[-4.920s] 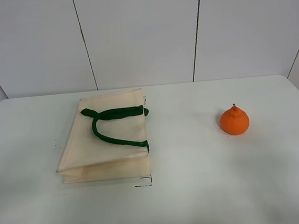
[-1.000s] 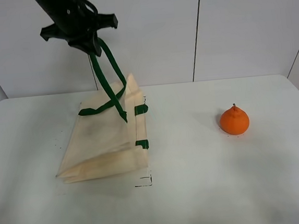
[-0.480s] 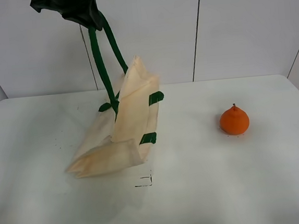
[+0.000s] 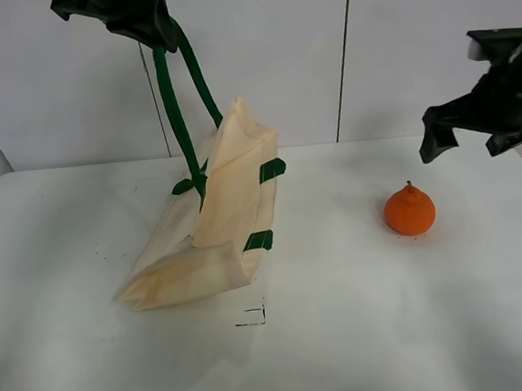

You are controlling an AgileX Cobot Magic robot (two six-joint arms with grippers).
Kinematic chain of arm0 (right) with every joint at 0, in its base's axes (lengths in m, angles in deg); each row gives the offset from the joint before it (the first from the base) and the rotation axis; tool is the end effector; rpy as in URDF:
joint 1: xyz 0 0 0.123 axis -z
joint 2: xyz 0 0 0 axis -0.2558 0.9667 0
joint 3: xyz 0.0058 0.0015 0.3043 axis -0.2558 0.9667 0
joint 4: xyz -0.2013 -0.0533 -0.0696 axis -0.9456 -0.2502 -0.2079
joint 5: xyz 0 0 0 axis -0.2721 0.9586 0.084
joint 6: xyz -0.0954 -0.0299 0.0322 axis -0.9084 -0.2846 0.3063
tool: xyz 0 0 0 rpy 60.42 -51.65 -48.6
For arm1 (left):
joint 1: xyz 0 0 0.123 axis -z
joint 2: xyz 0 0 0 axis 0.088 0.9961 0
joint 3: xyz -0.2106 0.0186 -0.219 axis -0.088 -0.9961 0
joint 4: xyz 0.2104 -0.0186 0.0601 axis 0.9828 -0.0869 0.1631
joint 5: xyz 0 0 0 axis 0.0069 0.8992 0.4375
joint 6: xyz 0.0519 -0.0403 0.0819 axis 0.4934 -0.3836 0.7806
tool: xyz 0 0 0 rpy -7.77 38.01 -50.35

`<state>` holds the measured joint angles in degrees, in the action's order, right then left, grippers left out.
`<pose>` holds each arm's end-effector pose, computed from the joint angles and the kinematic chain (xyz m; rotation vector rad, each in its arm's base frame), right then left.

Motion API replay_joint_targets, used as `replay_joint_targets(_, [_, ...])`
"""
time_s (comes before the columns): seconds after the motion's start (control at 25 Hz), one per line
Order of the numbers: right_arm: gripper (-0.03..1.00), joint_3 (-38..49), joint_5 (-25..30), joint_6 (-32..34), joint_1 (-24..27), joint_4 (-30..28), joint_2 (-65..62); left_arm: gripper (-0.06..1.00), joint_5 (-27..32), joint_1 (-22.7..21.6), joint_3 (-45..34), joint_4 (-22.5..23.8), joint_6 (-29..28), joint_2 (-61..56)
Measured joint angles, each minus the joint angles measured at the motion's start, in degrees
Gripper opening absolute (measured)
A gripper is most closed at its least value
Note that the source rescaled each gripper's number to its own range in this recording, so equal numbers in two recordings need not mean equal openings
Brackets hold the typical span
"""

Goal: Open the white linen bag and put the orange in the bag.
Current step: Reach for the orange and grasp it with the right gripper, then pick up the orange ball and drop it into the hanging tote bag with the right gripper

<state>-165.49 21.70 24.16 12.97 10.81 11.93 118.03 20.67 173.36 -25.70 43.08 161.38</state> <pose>0.3284 0.0190 0.2935 -0.1064 2.7178 0.1105 0.3575 -0.1711 0.4240 0.3053 2.3890 -0.2876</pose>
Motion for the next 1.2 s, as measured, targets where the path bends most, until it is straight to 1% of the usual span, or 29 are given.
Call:
replay_joint_targets(0.08, [1.00,-5.9,2.2,0.0,0.0,0.0,7.4,0.00,0.0,0.0,0.0,0.0,0.0,0.0])
replay_joint_targets(0.16, [1.00,-9.8,4.0,0.2,0.0,0.0,13.0,0.00,0.0,0.0,0.0,0.0,0.0,0.0])
replay_joint_targets(0.24, [1.00,-12.1,4.3,0.9,0.0,-0.1,17.7,0.00,0.0,0.0,0.0,0.0,0.0,0.0])
replay_joint_targets(0.48, [1.00,-12.7,3.4,1.1,0.0,-0.1,25.5,0.00,0.0,0.0,0.0,0.0,0.0,0.0])
replay_joint_targets(0.6, [1.00,-12.7,1.6,1.1,0.0,-0.1,27.1,0.00,0.0,0.0,0.0,0.0,0.0,0.0])
replay_joint_targets(0.64, [0.97,-12.7,1.1,1.1,0.0,-0.1,27.3,0.00,0.0,0.0,0.0,0.0,0.0,0.0])
replay_joint_targets(0.68, [0.89,-12.7,0.6,1.1,0.0,-0.1,27.3,0.00,0.0,0.0,0.0,0.0,0.0,0.0])
replay_joint_targets(0.72, [0.80,-12.7,0.4,1.1,0.0,-0.1,27.3,0.00,0.0,0.0,0.0,0.0,0.0,0.0])
replay_joint_targets(0.76, [0.63,-12.8,0.4,1.1,0.0,-0.1,27.2,0.00,0.0,0.0,0.0,0.0,0.0,0.0])
replay_joint_targets(0.84, [0.22,-12.9,0.3,1.1,0.0,0.0,27.2,0.00,0.0,0.0,0.0,0.0,0.0,0.0])
replay_joint_targets(0.88, [0.08,-13.0,0.4,1.1,0.0,0.2,27.2,0.00,0.0,0.0,0.0,0.0,0.0,0.0])
replay_joint_targets(0.92, [0.00,-13.1,0.6,1.1,0.0,0.7,27.2,0.00,0.0,0.0,0.0,0.0,0.0,0.0])
replay_joint_targets(1.04, [0.00,-13.8,1.5,-0.8,0.0,3.5,26.6,0.00,0.0,0.0,0.0,0.0,0.0,0.0])
replay_joint_targets(1.2, [0.00,-17.5,5.8,-2.6,0.0,8.5,23.7,0.00,0.0,0.0,0.0,0.0,0.0,0.0])
